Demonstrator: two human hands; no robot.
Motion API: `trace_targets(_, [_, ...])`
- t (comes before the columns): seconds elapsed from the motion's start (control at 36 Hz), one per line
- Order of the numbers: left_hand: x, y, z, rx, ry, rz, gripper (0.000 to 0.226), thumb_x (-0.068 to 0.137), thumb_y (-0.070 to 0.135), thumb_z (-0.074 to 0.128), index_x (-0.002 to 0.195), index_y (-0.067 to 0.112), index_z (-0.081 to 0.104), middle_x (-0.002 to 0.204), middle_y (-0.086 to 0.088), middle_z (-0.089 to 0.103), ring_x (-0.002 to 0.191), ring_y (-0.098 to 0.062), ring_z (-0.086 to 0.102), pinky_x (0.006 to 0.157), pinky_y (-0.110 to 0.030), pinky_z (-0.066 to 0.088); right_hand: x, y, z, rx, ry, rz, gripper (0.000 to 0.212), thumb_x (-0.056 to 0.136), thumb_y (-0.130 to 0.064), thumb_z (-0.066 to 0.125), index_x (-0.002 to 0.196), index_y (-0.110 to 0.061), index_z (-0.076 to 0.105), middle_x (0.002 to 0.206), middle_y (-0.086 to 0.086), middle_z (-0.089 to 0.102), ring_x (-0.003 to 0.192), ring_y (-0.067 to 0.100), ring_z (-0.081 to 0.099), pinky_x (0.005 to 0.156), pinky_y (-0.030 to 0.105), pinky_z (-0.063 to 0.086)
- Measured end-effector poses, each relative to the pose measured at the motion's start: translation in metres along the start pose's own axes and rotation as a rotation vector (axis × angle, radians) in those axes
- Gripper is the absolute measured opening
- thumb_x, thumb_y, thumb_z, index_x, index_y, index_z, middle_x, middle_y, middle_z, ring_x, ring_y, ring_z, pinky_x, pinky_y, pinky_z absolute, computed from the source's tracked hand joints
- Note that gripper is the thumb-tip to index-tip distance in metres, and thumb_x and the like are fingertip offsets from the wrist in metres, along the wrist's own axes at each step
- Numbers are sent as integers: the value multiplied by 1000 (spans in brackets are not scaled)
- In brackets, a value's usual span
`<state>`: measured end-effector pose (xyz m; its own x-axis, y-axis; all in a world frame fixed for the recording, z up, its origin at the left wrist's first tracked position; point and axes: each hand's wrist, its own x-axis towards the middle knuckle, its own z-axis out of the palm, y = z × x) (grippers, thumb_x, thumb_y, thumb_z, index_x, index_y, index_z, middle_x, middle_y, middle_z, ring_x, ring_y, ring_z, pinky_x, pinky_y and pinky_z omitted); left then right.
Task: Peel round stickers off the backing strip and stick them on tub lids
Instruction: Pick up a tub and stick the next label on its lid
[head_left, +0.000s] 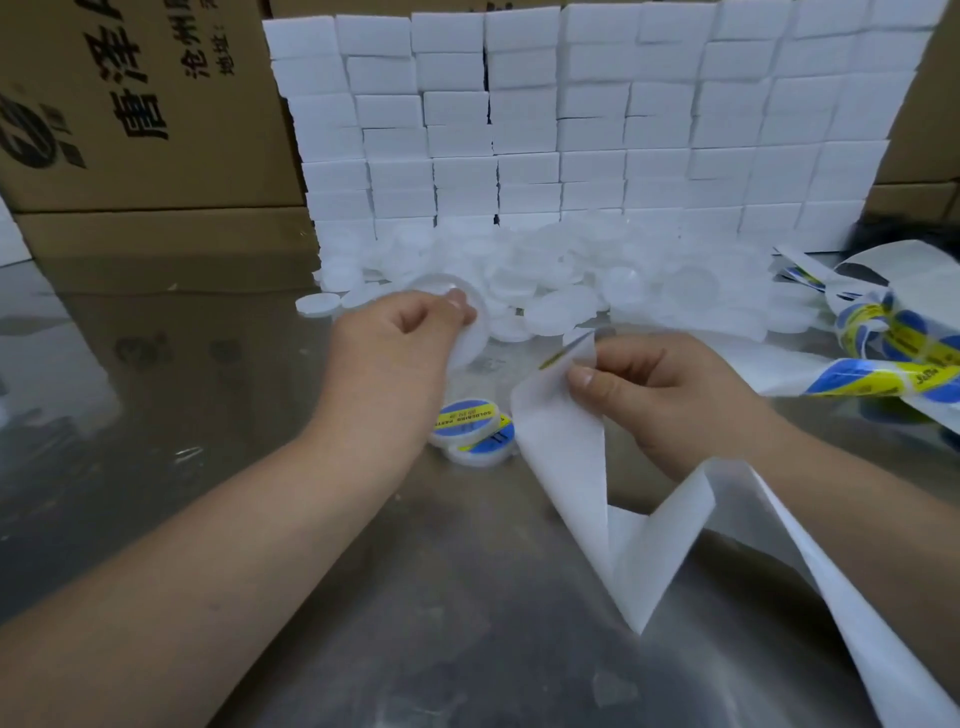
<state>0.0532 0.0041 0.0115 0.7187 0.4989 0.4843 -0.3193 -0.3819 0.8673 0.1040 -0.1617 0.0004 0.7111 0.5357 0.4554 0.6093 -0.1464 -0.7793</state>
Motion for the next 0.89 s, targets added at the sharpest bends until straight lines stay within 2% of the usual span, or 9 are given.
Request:
trace_targets(0.08, [-5,3,1,25,-120,41,20,84,24,63,66,33,65,63,24,64,62,13,55,60,1,37,0,-3,3,-44,-25,-10,23,90,-10,54,86,9,65,88,37,58,68,28,52,67,36,39])
trace_targets(0.19, [-16,3,8,112,-367,91,15,78,30,65,65,37,67,77,11,68,70,9,58,63,-3,40,-1,-6,4,-94,-43,-46,24,91,-8,52,88,14,63,86,36,59,81,45,55,71,44,43])
trace_targets(0.36, [-8,-2,4,102,-207,104,25,85,28,60,60,33,64,71,15,64,65,9,54,58,-4,38,-1,-7,4,-104,-72,-50,23,91,-7,52,90,13,63,87,36,60,85,47,55,76,47,44])
trace_targets(0.5, [-15,1,5,168,-352,156,14,68,52,60,64,39,62,84,5,63,76,5,55,67,-5,38,-2,-6,5,-115,-62,-83,25,91,-9,53,87,14,63,84,34,59,77,42,56,67,42,42])
trace_targets(0.58, [-15,0,7,206,-299,178,9,68,42,64,60,40,61,81,11,61,73,7,54,64,-4,37,-3,-6,5,-100,-67,-61,28,91,-14,53,89,11,64,84,34,59,76,41,57,67,43,43])
trace_targets(0.67, [-11,-3,8,94,-217,99,25,79,26,66,55,32,64,65,12,64,62,4,55,62,-11,42,-3,-7,6,-75,-64,-53,23,90,-12,54,91,7,67,89,30,64,86,39,57,75,41,44])
trace_targets(0.78, [-3,-10,9,18,-79,-28,23,83,30,64,60,25,68,53,16,59,54,-4,52,60,-21,45,-3,-6,5,-66,-25,-31,21,89,-10,56,87,8,67,85,30,64,80,38,57,69,38,44])
trace_targets(0.86, [10,-15,1,28,128,-55,34,86,31,61,54,18,59,41,15,43,40,-2,33,39,-13,29,2,-6,4,-11,35,-3,10,86,0,57,84,-8,63,75,22,67,72,36,62,73,46,46])
trace_targets(0.89, [14,-17,-3,33,172,-69,37,87,32,60,53,18,55,39,13,38,37,-4,28,35,-14,24,5,-3,3,7,76,12,20,85,2,57,85,-18,57,70,14,67,68,29,63,73,44,47])
